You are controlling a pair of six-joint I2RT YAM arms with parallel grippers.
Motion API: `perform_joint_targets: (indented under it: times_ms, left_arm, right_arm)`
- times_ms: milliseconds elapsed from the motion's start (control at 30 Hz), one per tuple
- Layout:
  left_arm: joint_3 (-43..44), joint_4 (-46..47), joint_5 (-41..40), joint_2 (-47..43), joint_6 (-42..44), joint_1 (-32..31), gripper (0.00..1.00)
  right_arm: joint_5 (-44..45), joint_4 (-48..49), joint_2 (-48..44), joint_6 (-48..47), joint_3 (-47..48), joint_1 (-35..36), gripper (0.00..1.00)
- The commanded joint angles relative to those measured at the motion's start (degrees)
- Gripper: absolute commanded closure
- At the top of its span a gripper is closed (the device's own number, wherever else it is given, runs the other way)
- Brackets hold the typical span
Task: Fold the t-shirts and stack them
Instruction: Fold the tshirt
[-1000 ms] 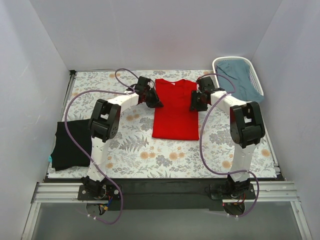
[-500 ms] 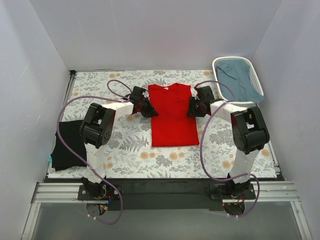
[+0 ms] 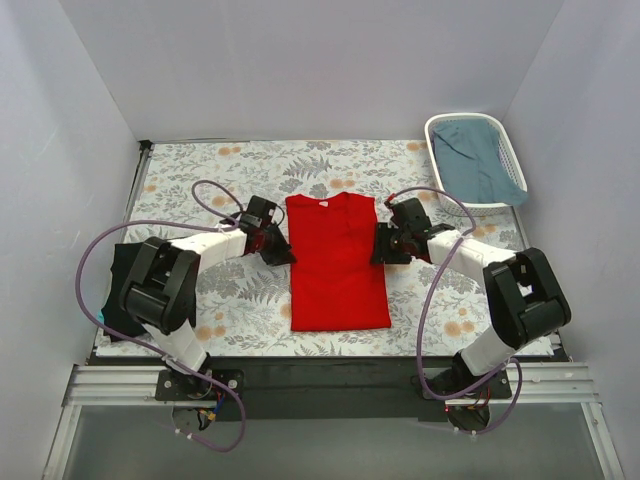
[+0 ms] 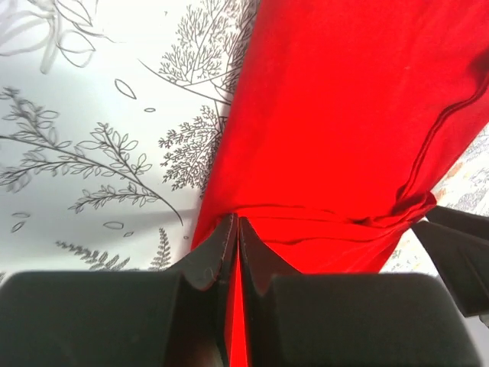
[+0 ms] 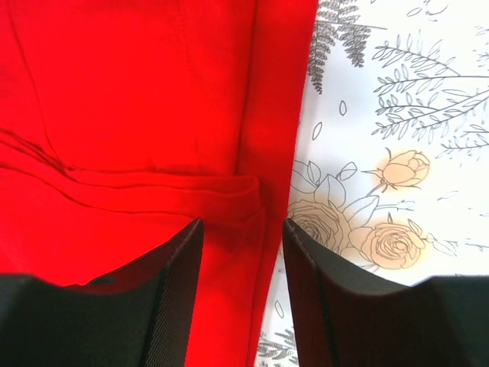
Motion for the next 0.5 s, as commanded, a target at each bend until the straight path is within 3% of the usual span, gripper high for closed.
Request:
perform_joint_targets:
  times_ms: [0, 167, 467]
  left_arm:
    - [6.5, -3.5, -5.2, -3.5, 1.6, 0.8, 0.96]
    - [18.0, -9.5, -12.7, 1.7, 1.4, 4.4, 0.94]
    - [32.8, -9.2, -7.8, 15.6, 4.2, 7.9, 0.85]
  right_arm:
    - [0.7, -2.4, -3.0, -0.2, 3.4, -0.2, 0.46]
    - [0.4, -3.5, -5.3, -1.6, 7.7, 0.7, 0.44]
    - [4.1, -4.6, -8.2, 1.4, 9.1, 16.2, 0.42]
